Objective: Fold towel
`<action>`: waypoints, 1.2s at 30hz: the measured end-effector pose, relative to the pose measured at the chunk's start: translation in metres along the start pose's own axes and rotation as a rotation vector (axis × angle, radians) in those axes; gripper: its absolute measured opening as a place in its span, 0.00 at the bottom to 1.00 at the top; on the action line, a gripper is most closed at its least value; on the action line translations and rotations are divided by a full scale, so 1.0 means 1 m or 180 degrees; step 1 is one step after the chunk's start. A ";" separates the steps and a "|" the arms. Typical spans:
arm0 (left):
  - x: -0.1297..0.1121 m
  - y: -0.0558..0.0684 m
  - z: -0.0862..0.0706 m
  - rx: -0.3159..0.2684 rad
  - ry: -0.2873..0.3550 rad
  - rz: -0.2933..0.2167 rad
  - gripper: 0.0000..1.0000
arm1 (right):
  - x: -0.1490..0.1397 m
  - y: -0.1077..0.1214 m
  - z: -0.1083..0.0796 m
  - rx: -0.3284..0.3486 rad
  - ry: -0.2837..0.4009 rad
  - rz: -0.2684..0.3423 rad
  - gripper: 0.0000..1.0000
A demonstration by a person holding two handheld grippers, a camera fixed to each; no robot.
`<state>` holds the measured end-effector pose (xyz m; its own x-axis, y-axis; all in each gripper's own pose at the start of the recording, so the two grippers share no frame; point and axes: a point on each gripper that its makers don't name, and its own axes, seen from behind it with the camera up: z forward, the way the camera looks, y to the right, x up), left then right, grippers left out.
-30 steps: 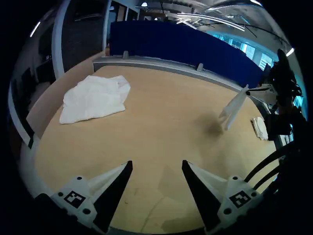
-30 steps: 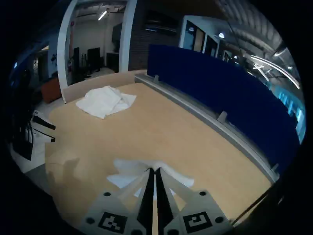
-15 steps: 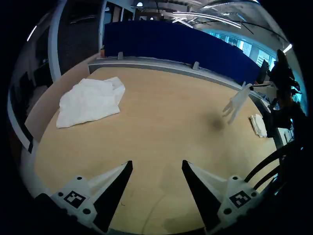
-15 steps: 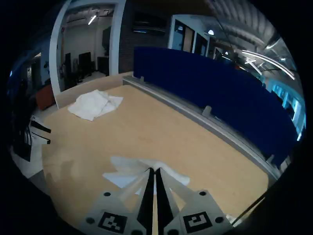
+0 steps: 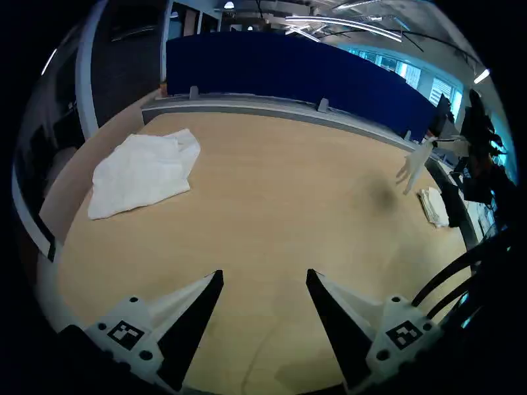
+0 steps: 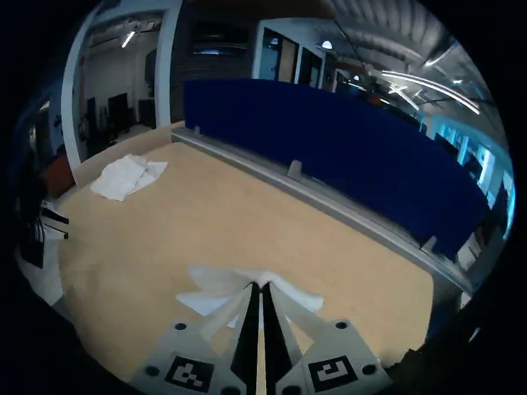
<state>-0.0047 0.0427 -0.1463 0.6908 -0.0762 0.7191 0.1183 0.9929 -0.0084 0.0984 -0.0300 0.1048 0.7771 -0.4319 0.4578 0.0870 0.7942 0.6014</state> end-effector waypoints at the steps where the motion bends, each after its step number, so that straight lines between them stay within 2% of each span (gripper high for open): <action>1: 0.000 0.001 0.000 0.0000 -0.0002 0.0002 0.94 | -0.002 0.007 -0.002 -0.0023 -0.0010 0.0015 0.03; 11: -0.001 0.007 0.000 0.0020 -0.0057 0.0029 0.94 | -0.027 0.085 -0.021 -0.0309 -0.0161 0.0053 0.03; 18: 0.000 0.011 0.002 0.0046 -0.0088 0.0063 0.94 | -0.031 0.130 -0.028 -0.0479 -0.0156 0.0157 0.03; 26: 0.003 0.018 0.002 0.0073 -0.0098 0.0075 0.94 | -0.040 0.157 -0.033 -0.0540 -0.0212 0.0157 0.03; 36: 0.004 0.030 0.004 0.0053 -0.0112 0.0084 0.94 | -0.054 0.176 -0.045 -0.0608 -0.0250 0.0215 0.03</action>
<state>-0.0019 0.0725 -0.1409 0.6679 -0.0468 0.7428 0.0881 0.9960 -0.0164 0.0993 0.1528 0.1567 0.7348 -0.4009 0.5471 0.1587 0.8858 0.4360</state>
